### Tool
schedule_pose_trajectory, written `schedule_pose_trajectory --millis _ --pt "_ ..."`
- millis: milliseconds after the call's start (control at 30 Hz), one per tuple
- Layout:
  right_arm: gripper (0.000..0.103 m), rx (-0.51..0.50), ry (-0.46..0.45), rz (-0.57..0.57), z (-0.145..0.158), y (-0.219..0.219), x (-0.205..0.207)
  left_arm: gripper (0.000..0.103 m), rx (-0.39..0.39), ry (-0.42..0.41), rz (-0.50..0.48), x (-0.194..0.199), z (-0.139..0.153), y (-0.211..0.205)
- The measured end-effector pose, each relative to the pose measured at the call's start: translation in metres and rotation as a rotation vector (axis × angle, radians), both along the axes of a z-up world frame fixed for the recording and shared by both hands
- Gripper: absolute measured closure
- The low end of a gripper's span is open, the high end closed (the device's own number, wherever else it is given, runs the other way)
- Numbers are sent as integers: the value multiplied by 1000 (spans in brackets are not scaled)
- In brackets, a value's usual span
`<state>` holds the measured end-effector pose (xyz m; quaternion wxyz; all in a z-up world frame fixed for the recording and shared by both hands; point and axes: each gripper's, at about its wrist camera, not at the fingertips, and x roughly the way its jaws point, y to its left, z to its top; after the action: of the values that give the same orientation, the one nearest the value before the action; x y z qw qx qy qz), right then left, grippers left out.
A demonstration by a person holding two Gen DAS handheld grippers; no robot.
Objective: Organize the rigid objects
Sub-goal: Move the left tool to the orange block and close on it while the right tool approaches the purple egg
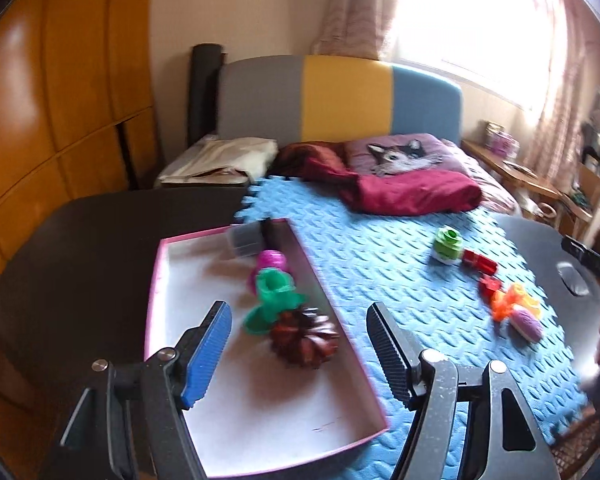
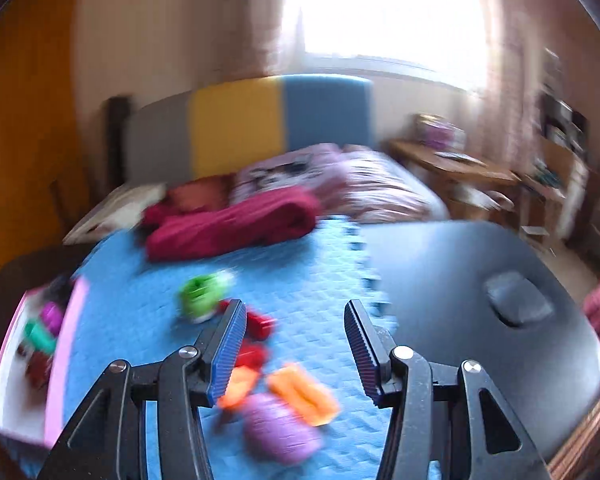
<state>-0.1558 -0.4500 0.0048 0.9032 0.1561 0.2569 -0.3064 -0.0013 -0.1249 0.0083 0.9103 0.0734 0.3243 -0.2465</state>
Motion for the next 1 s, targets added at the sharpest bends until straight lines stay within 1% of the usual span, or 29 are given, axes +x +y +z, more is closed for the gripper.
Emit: schedule_pose_trajectory --millis 67,100,133,167,233,300,533,733,800,1000 --pt "49 61 -31 -78 -11 -21 -13 32 11 1 -42 -3 -2 -13" --pt "49 101 -32 -104 -16 -29 -15 32 18 0 -64 -4 -3 -21" --pt "49 165 -44 -121 -20 -38 -18 32 26 -1 -83 -6 -5 -29" --pt "49 208 -74 -130 -23 -45 -23 32 31 3 -99 -7 -7 -35" --pt "49 242 -82 -152 -25 -52 -25 32 32 27 -138 -7 -12 -51" --pt "49 269 -88 -146 -28 -55 -26 32 32 61 -177 -7 -18 -70" --pt "48 253 -63 -96 -29 -43 -20 32 26 137 -316 -9 -29 -130" --pt "48 278 -65 -91 -32 -46 -19 32 17 154 -423 -17 -32 -179" --pt "48 286 -68 -97 -32 -47 -20 32 30 165 -456 -19 -37 -196" --pt "48 312 -59 -96 -36 -51 -18 32 51 214 -515 -22 -55 -234"
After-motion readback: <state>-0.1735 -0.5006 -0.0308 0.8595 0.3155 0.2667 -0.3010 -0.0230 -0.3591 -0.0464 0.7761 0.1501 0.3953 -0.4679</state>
